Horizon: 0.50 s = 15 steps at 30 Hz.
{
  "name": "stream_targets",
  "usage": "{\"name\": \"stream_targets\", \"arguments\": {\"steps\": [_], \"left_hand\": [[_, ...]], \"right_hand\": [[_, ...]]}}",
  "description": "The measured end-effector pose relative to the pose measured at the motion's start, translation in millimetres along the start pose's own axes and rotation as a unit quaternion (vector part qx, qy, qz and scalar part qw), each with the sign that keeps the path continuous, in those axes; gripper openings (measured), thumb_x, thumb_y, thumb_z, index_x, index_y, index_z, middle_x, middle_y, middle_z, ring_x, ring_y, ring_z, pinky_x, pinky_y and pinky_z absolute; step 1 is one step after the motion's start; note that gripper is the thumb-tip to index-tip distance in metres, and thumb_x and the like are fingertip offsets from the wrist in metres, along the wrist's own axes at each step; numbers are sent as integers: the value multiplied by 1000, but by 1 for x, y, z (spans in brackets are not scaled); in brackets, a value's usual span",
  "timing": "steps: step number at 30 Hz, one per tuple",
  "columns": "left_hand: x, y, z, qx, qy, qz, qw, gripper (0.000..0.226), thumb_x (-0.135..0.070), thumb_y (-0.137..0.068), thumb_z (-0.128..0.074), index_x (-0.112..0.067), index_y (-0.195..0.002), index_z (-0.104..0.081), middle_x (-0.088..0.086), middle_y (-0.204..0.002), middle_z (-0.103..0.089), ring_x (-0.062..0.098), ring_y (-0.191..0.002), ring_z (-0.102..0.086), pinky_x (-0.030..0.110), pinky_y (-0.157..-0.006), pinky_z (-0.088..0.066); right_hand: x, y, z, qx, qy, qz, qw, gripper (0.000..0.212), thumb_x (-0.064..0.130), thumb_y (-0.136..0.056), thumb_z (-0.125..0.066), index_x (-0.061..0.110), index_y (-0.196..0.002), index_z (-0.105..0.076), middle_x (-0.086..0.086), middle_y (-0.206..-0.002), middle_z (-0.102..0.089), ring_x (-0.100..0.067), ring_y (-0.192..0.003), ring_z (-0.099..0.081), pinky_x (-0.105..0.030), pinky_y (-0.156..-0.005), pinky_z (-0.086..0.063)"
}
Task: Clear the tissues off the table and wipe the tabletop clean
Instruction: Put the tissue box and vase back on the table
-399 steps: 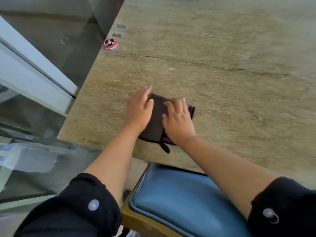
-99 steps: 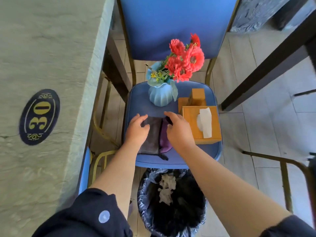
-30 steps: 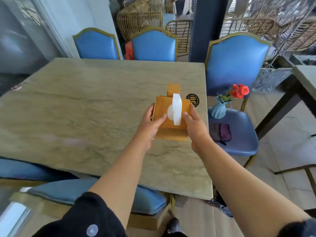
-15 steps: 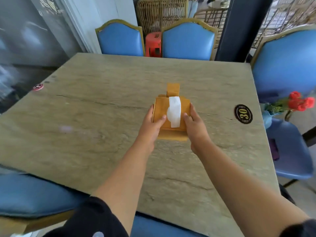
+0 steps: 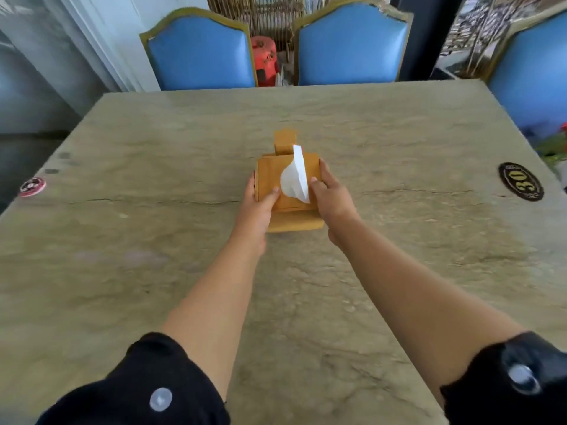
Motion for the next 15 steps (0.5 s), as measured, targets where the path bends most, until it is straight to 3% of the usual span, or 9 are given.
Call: {"name": "stream_targets", "arguments": {"steps": [7, 12, 15], "left_hand": [[-15, -70, 51, 28, -5, -3, 1000, 79, -43, -70, -70, -39, -142, -38, -8, -132, -60, 16, -116, -60, 46, -103, -46], [-21, -97, 68, 47, -6, -7, 999, 71, -39, -74, -69, -37, -140, -42, -9, -124, -65, 15, -111, -64, 45, -101, -48], [-22, -109, 75, 55, -30, 1, 998, 80, -48, -65, -74, -40, -139, -44, -11, -122, -67, 15, -110, -64, 45, -99, -49]], "right_hand": [[13, -46, -68, -25, -31, 4, 999, 52, 28, -100, -39, 37, -150, -26, 8, -152, -37, -17, -134, -40, -24, -96, -32], [15, -66, -90, -32, -41, 3, 999, 53, 31, -100, -40, 38, -150, -26, 7, -148, -41, -10, -113, -43, -27, -92, -35], [10, -73, -94, -38, -19, -1, 999, 54, 39, -99, -40, 38, -150, -23, 6, -151, -35, -14, -126, -42, -31, -97, -36]]}}
Point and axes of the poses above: each hand's wrist, its own y-axis away from the middle knuckle, its own z-axis out of the back of the hand, x = y × z, the point moved 1 cm from there along -y, towards the middle knuckle
